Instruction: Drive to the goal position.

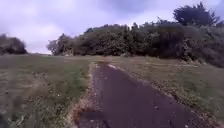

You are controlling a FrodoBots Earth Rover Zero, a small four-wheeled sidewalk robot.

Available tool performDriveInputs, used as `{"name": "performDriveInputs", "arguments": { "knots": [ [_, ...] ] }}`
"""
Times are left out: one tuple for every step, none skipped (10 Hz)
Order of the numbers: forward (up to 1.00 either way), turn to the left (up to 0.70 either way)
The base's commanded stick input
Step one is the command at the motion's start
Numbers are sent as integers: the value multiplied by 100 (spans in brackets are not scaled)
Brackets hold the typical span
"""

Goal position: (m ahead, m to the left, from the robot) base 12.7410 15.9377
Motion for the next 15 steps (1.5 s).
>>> {"name": "performDriveInputs", "arguments": {
  "knots": [
    [85,0],
    [85,0],
    [85,0],
    [85,0],
    [85,0],
    [85,0],
    [85,0],
    [85,0],
    [85,0],
    [85,0],
    [85,0],
    [85,0],
    [85,0],
    [85,0],
    [85,0]
  ]
}}
